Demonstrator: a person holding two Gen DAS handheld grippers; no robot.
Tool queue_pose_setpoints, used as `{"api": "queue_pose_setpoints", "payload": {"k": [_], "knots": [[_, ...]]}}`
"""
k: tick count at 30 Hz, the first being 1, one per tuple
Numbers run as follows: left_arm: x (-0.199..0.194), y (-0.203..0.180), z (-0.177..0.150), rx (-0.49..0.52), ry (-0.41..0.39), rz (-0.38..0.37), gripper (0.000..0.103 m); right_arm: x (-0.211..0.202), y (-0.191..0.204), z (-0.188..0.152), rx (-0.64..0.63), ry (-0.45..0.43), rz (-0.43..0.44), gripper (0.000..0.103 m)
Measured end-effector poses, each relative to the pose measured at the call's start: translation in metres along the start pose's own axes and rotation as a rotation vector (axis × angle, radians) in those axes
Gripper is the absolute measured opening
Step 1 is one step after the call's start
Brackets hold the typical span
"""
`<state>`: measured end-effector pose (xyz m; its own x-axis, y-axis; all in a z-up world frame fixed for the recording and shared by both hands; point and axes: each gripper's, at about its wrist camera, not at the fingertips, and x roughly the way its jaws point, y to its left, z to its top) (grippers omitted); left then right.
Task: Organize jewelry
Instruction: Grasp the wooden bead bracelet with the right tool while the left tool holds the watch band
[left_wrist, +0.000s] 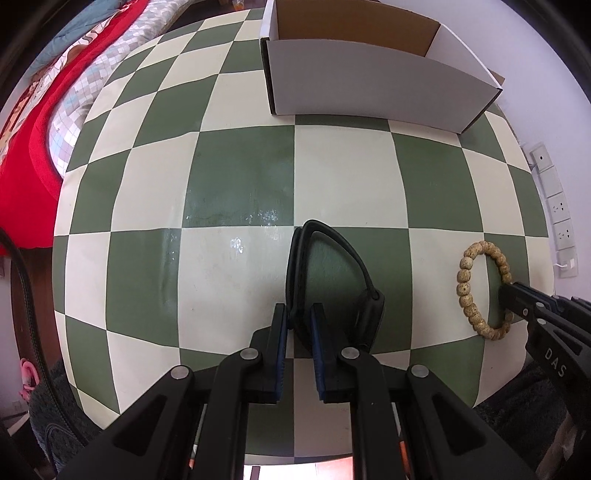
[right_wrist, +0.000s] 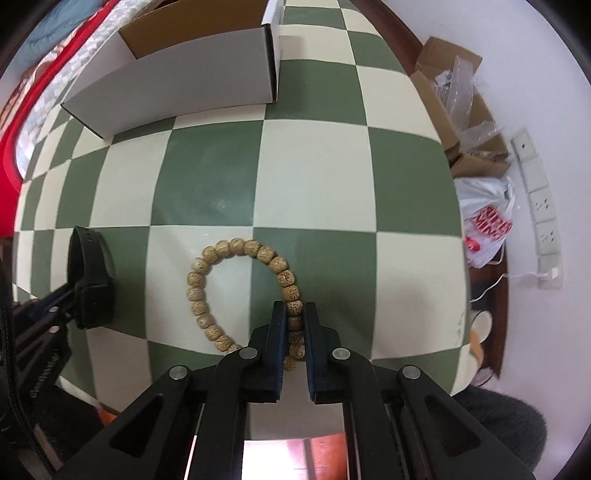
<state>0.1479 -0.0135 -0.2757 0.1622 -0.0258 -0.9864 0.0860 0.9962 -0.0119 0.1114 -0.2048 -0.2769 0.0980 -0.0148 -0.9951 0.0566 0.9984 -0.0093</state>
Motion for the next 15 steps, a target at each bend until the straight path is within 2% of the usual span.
{"api": "queue_pose_setpoints", "payload": {"k": [2,5,8,9,11,13,14,15], "knots": [[0.000,0.000,0.001,0.000,0.000,-0.001,0.010,0.000,-0.001,-0.001,0.021,0.003,0.013,0.012],[0.001,-0.001,0.000,0.000,-0.002,-0.002,0.010,0.000,0.002,0.001,0.006,0.011,0.028,0.028],[0.001,-0.001,0.000,-0.004,-0.003,-0.003,0.010,-0.001,0.018,-0.001,-0.042,0.004,-0.017,0.040],[0.001,-0.001,-0.002,-0.006,-0.004,-0.004,0.010,-0.002,0.024,-0.002,-0.052,-0.004,-0.027,0.041],[-0.001,0.001,-0.003,-0.009,-0.004,-0.005,0.010,-0.002,0.029,-0.002,-0.055,-0.011,-0.030,0.041],[-0.001,0.002,-0.003,-0.011,-0.003,-0.006,0.010,-0.003,0.031,0.000,-0.061,-0.007,-0.024,0.035],[-0.001,0.003,-0.003,-0.011,-0.002,-0.007,0.010,-0.003,0.033,0.000,-0.070,-0.010,-0.024,0.029],[-0.001,0.004,-0.003,-0.012,-0.001,-0.009,0.010,-0.003,0.036,0.000,-0.082,-0.013,-0.027,0.018]]}}
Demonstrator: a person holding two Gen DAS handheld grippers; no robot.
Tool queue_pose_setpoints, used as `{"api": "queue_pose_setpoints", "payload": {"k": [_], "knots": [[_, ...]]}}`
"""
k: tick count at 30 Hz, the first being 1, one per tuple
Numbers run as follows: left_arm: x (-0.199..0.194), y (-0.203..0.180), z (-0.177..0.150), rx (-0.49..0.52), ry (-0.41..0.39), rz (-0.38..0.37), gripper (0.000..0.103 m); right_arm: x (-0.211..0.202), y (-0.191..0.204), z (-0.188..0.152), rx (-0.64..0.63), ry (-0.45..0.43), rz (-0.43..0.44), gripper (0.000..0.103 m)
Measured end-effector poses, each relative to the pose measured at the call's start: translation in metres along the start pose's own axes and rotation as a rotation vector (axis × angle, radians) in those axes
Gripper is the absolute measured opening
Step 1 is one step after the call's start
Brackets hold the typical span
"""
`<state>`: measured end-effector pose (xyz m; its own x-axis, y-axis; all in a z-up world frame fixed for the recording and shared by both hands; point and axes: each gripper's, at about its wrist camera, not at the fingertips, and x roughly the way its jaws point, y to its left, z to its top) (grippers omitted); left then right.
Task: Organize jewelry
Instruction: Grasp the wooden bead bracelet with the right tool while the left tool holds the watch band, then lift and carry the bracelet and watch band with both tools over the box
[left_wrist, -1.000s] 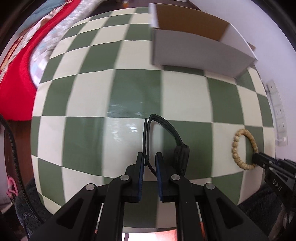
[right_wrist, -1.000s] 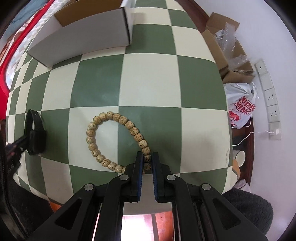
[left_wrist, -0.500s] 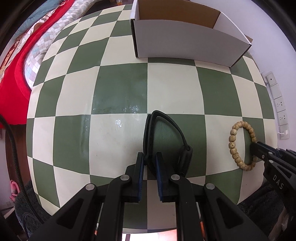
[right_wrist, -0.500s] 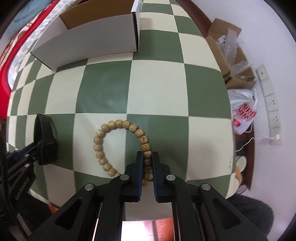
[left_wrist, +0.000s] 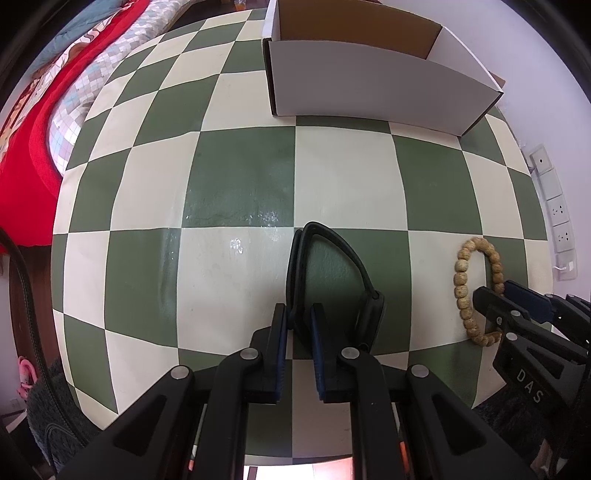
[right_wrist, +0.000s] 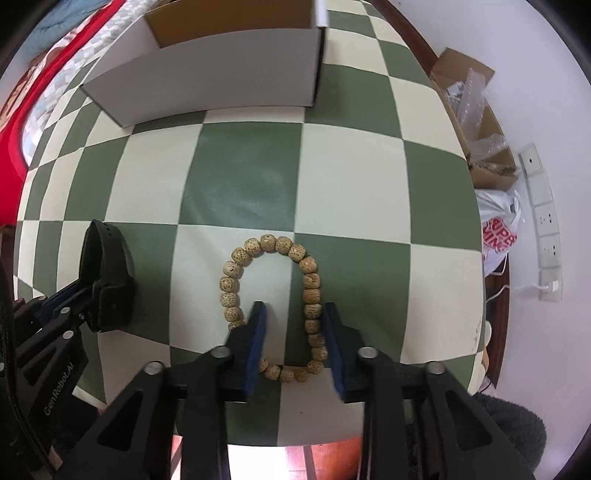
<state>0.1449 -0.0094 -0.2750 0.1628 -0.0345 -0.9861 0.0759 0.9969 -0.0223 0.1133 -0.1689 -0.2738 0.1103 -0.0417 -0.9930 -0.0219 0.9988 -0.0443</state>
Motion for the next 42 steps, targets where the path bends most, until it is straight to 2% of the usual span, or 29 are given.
{"api": "queue_pose_setpoints", "payload": {"k": [1,4,17,30,42], "knots": [[-0.001,0.000,0.000,-0.001,0.000,-0.001,0.010,0.001,0.002,0.000,-0.009,-0.003,-0.007,0.010],[-0.004,0.001,0.000,0.000,-0.003,-0.003,0.010,-0.004,0.015,-0.001,-0.024,-0.016,-0.020,0.010],[-0.029,0.008,0.004,-0.011,-0.041,-0.014,0.010,-0.023,0.002,-0.002,0.026,-0.072,0.041,0.009],[-0.085,-0.001,0.025,-0.011,-0.138,-0.036,0.009,-0.089,-0.008,0.010,0.033,-0.207,0.099,0.009],[-0.133,-0.001,0.062,-0.021,-0.239,-0.072,0.009,-0.162,-0.020,0.050,0.033,-0.352,0.152,0.009]]}}
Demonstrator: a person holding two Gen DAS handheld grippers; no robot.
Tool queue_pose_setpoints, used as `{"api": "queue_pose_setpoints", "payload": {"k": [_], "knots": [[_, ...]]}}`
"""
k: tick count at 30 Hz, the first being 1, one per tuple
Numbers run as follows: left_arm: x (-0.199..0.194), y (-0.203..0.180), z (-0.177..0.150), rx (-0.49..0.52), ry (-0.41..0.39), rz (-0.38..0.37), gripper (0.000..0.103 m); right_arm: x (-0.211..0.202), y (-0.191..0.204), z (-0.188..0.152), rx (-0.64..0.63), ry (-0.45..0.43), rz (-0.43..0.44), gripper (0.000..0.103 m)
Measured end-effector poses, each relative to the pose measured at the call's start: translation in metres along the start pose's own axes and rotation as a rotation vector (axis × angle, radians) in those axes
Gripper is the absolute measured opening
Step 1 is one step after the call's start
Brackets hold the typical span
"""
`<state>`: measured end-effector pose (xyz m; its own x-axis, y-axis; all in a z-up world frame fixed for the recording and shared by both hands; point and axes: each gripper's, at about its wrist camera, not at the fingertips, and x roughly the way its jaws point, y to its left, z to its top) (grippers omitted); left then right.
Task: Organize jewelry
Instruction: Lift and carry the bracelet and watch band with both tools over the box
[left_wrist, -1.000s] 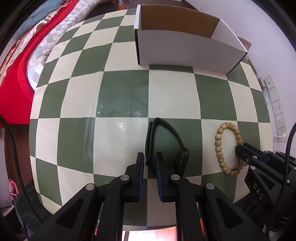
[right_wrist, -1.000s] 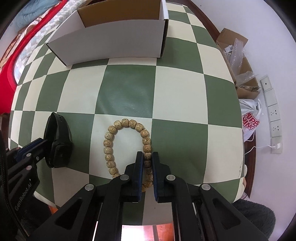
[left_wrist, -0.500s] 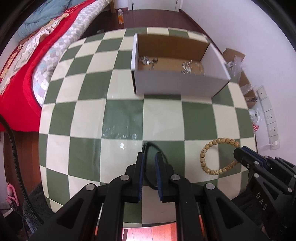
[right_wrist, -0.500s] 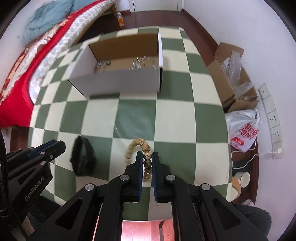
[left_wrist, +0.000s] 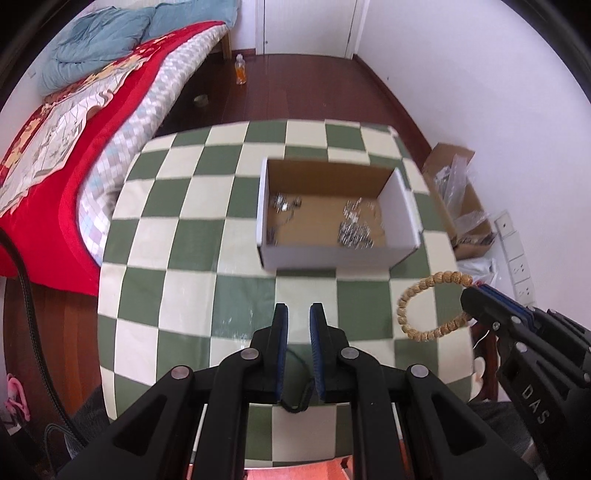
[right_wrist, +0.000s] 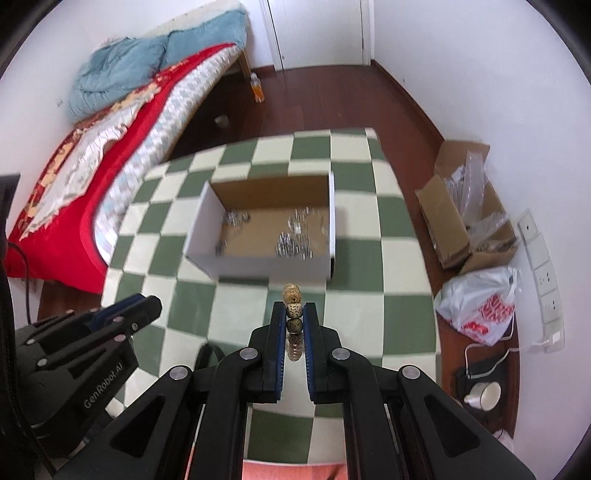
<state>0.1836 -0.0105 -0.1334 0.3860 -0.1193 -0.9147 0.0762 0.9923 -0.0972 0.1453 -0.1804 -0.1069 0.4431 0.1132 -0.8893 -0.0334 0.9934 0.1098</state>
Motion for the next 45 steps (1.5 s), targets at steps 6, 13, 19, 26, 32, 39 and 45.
{"api": "queue_pose_setpoints", "payload": {"k": [6,13,19,26,32,39,45], "knots": [[-0.016,-0.003,0.046,-0.007,-0.043,-0.056,0.009,-0.016,-0.001,0.048,-0.022,-0.055,0.012,0.009],[0.006,-0.004,0.102,0.000,0.002,-0.087,0.009,0.015,-0.003,0.100,-0.005,-0.016,0.076,0.009],[0.051,0.002,0.131,-0.038,0.105,-0.133,0.009,0.071,-0.004,0.121,0.029,0.083,0.107,0.009],[0.038,0.020,0.107,-0.065,0.067,-0.099,0.012,0.080,-0.010,0.116,0.037,0.090,0.101,0.009],[0.018,0.044,0.035,-0.109,0.055,-0.059,0.041,0.031,-0.017,0.086,0.043,0.008,0.142,0.009],[0.045,0.046,-0.045,-0.115,0.168,-0.004,0.052,-0.020,-0.022,0.037,0.047,-0.041,0.154,0.009],[0.082,0.032,-0.071,-0.067,0.232,0.039,0.052,-0.006,-0.030,-0.016,0.091,0.019,0.128,0.009]]}}
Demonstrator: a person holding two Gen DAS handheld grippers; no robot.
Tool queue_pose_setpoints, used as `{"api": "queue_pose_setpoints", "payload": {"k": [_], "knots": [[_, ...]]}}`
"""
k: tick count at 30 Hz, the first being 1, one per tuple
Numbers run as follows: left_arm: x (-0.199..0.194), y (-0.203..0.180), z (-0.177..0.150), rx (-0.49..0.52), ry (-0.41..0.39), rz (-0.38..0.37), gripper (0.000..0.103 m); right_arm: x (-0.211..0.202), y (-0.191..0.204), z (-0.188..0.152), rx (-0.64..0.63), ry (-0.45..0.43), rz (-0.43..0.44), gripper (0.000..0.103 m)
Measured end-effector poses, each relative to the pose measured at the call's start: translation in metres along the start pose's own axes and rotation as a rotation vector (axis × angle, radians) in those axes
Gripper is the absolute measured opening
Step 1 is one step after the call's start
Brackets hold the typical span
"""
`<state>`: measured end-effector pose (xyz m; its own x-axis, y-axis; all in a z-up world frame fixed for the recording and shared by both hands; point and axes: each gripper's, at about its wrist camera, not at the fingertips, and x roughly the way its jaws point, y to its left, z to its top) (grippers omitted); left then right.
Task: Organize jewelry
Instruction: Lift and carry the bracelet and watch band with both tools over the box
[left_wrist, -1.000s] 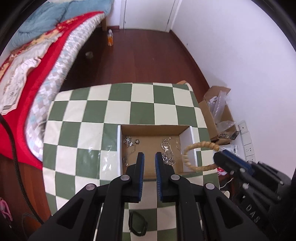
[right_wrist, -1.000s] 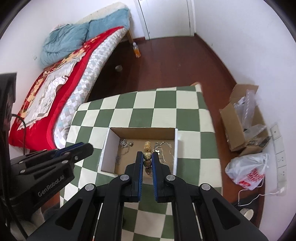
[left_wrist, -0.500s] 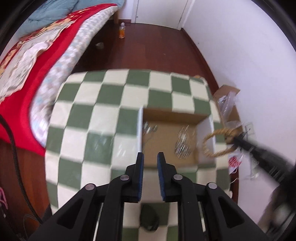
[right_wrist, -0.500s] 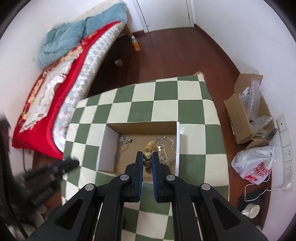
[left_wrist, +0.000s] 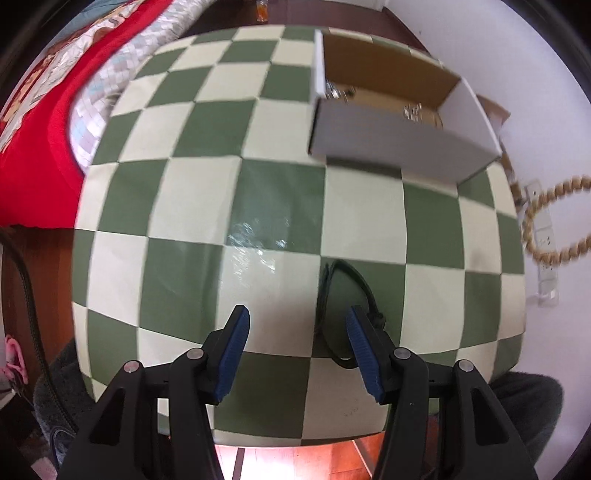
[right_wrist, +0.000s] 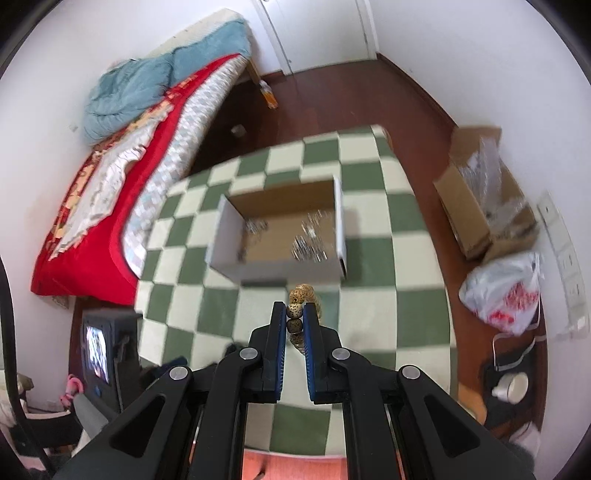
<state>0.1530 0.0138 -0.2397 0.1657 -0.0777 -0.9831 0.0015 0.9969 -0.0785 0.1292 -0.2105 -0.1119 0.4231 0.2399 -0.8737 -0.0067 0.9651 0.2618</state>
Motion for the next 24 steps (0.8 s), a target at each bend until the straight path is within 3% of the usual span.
{"api": "queue_pose_setpoints", "payload": {"k": [6,7,8,9,14,18,24], "knots": [[0.026,-0.017,-0.002,0.047,0.027,0.019,0.047,0.036,-0.012,-0.039,0.036,0.089,-0.019,0.009],[0.029,-0.019,-0.003,0.053,0.023,0.015,0.041,0.041,-0.014,-0.044,0.040,0.103,-0.019,0.009],[0.033,-0.021,-0.003,0.061,0.032,0.015,0.015,0.047,-0.015,-0.047,0.042,0.117,-0.022,0.009],[0.036,-0.022,-0.003,0.061,0.046,0.012,0.004,0.049,-0.015,-0.049,0.044,0.122,-0.021,0.009],[0.014,-0.019,0.001,0.052,-0.001,-0.031,0.003,0.045,-0.014,-0.041,0.043,0.113,-0.007,0.009],[-0.035,-0.018,0.020,0.045,-0.081,-0.082,0.003,0.026,-0.008,-0.016,0.033,0.074,0.030,0.009],[-0.089,-0.027,0.087,0.066,-0.168,-0.116,0.004,0.012,0.010,0.046,-0.006,0.028,0.083,0.009]]}}
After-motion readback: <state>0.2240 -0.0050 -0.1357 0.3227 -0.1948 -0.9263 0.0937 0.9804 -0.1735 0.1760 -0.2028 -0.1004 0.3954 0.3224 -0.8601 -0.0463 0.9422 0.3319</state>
